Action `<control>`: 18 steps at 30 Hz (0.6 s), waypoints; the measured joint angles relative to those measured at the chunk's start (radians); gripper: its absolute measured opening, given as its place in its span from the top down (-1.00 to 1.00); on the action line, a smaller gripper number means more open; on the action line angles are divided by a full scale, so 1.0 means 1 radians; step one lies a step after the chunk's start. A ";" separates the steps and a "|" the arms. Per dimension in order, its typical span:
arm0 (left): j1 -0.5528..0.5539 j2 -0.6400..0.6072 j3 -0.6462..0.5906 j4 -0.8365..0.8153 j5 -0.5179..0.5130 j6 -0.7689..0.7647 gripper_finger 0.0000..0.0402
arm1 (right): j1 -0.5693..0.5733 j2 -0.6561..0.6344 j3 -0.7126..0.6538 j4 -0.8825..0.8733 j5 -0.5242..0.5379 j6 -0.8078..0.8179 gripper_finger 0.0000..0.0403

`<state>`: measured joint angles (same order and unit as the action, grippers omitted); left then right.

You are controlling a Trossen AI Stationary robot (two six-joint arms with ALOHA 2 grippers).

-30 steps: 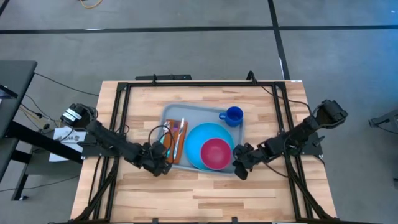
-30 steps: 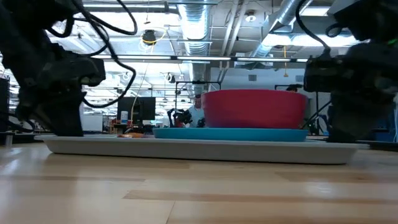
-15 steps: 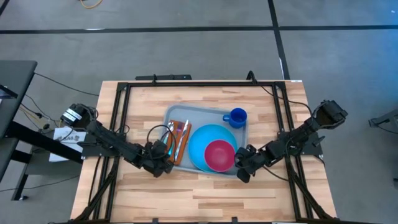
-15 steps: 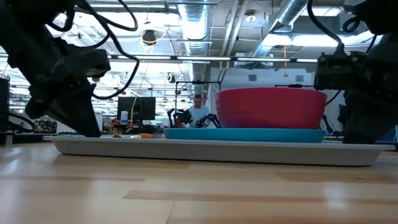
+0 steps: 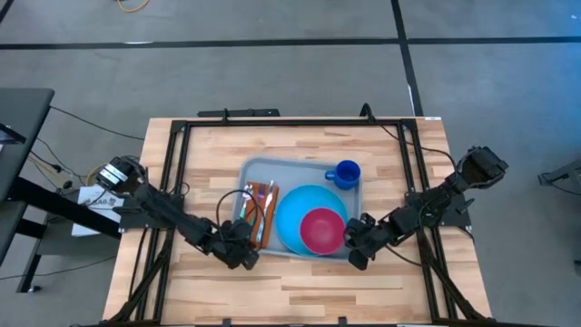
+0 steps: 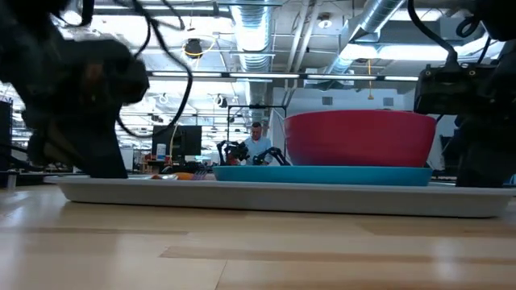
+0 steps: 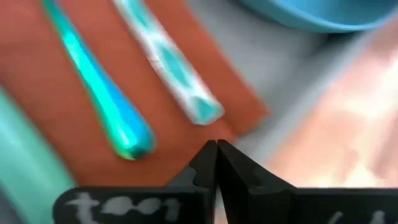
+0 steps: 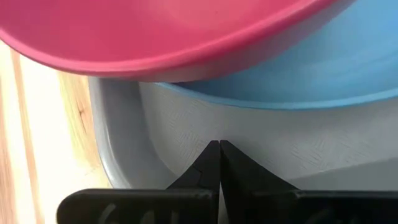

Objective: Set up tray
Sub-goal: Move the gray tray to the center of the table

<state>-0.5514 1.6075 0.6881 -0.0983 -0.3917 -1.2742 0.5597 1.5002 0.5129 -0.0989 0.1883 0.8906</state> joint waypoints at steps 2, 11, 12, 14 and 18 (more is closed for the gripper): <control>-0.012 -0.002 0.040 -0.033 0.028 0.000 1.00 | 0.001 -0.001 0.000 -0.006 -0.001 0.000 1.00; -0.059 -0.001 0.113 -0.119 0.076 -0.053 1.00 | 0.041 -0.001 0.000 -0.008 0.004 0.000 1.00; -0.062 -0.001 0.114 -0.120 0.073 -0.059 1.00 | 0.051 -0.001 0.000 -0.008 0.004 0.000 1.00; -0.068 -0.001 0.114 -0.121 0.068 -0.073 1.00 | 0.076 -0.001 0.000 -0.008 0.002 0.000 1.00; -0.080 -0.001 0.123 -0.128 0.021 -0.058 1.00 | 0.114 -0.001 0.000 -0.011 0.021 -0.002 1.00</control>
<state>-0.6312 1.6070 0.8106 -0.2266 -0.3707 -1.3319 0.6736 1.4994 0.5133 -0.1096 0.2088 0.8890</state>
